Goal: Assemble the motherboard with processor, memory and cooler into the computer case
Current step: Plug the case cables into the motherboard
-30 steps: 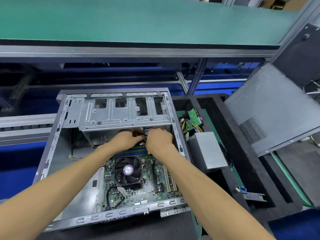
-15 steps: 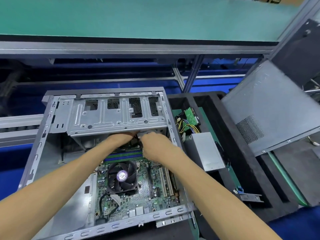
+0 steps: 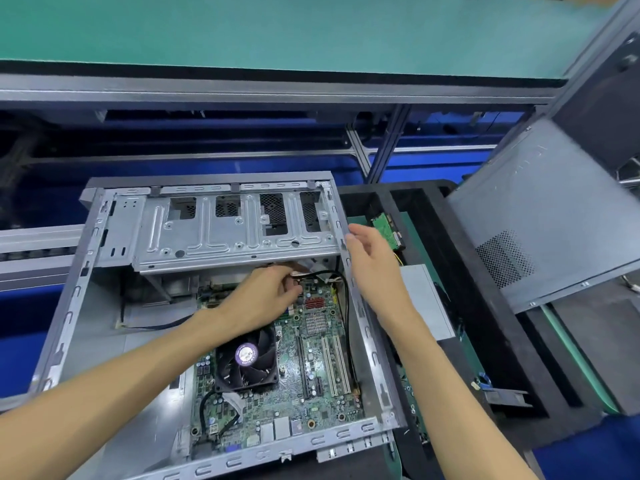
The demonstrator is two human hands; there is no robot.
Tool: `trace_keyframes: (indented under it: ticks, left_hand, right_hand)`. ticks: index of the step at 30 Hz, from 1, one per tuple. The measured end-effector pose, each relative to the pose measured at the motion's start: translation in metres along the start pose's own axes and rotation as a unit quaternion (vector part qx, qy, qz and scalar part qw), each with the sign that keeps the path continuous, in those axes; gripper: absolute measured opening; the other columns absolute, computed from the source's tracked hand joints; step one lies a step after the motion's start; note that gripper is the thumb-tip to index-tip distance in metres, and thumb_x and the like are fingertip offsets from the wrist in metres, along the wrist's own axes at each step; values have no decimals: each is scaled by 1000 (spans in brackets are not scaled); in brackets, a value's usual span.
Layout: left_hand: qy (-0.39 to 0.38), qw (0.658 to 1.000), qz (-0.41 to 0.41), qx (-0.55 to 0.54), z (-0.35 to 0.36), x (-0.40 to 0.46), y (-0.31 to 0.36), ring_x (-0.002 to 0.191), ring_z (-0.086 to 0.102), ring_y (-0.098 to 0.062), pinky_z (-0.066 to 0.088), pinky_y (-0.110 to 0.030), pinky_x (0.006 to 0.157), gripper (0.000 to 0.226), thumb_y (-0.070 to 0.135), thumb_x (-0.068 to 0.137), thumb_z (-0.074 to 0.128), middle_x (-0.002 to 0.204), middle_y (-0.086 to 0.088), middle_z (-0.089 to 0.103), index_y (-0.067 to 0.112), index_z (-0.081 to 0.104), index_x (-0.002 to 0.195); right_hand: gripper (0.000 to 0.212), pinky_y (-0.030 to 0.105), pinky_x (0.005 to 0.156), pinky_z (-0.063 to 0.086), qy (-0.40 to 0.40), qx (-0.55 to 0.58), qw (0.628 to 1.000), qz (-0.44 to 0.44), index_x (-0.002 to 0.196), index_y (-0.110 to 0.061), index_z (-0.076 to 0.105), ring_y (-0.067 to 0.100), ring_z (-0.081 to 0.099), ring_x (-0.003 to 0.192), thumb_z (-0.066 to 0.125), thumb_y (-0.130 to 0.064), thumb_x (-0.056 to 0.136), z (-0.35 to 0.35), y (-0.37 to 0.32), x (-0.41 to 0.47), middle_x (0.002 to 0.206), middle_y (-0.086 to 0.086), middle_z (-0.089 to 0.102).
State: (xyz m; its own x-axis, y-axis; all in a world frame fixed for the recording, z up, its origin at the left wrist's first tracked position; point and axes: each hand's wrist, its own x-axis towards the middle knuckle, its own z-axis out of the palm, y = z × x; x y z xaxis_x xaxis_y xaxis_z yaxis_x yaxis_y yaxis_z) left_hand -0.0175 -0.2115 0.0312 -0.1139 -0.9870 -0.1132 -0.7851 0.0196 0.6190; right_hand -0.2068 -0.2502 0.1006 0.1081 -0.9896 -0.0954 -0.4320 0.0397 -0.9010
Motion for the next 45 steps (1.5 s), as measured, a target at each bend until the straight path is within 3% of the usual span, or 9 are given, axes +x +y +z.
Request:
trace_keyframes:
  ticks: [6,10,12,18,23,31,36,40,45]
  left_hand:
    - [-87,992,-80,-39,10,30,22,50,59,-1,42,-21,48,33,45,99,53,60,8,65,24,55,75]
    - [-117,964,-134,-195,5,34,29,64,68,-5,49,-23,72,36,37,103,48,71,4,74,16,69,83]
    - [-106,961,-146,-211,-1,32,28,67,68,-2,46,-23,73,38,40,102,46,73,6,75,19,71,83]
    - [-125,953,-121,-248,-8,16,14,76,72,-4,45,-21,78,33,48,97,54,78,8,77,21,73,95]
    - [-109,935,-121,-316,5,23,19,82,75,-19,55,-41,95,21,38,95,64,83,-2,77,21,70,105]
    - [-81,921,-170,-340,8,31,25,80,73,-13,54,-37,96,15,34,91,68,84,2,78,24,74,101]
    - [-87,872,-216,-432,13,42,26,84,71,-16,51,-41,99,10,18,93,67,90,-6,76,13,72,101]
    - [-97,820,-211,-524,14,48,26,68,71,-12,60,-22,72,7,0,93,63,77,-7,73,4,66,98]
    - [-94,827,-229,-504,21,47,30,73,71,-16,60,-22,67,11,5,93,65,81,-9,75,4,66,105]
  right_hand:
    - [37,33,99,48,1,-34,999,-26,141,-18,50,12,56,115,50,-23,105,9,10,0,129,-1,59]
    - [36,21,90,46,4,-42,998,-35,141,-19,50,8,56,112,49,-23,105,9,12,0,129,-2,58]
    - [36,14,84,43,5,-37,999,-35,140,-20,50,6,56,110,49,-24,105,10,13,0,128,-4,58]
    - [34,23,90,46,10,-31,999,-38,138,-21,52,4,57,110,50,-25,104,10,15,0,126,-6,59]
    - [33,18,84,45,12,-25,999,-36,137,-23,53,4,57,108,51,-26,104,10,15,1,125,-5,60]
    - [32,11,75,45,17,-30,999,-36,136,-24,53,0,57,105,51,-26,104,11,16,2,124,-5,59]
    - [34,19,83,46,19,-33,999,-35,137,-23,52,2,56,106,51,-27,104,11,16,3,124,-5,59]
    - [33,21,84,46,19,-35,999,-36,137,-24,52,5,57,107,50,-27,104,12,16,3,124,-4,59]
    - [32,15,79,43,19,-38,998,-36,136,-25,53,5,57,106,51,-27,103,12,17,3,123,-3,58]
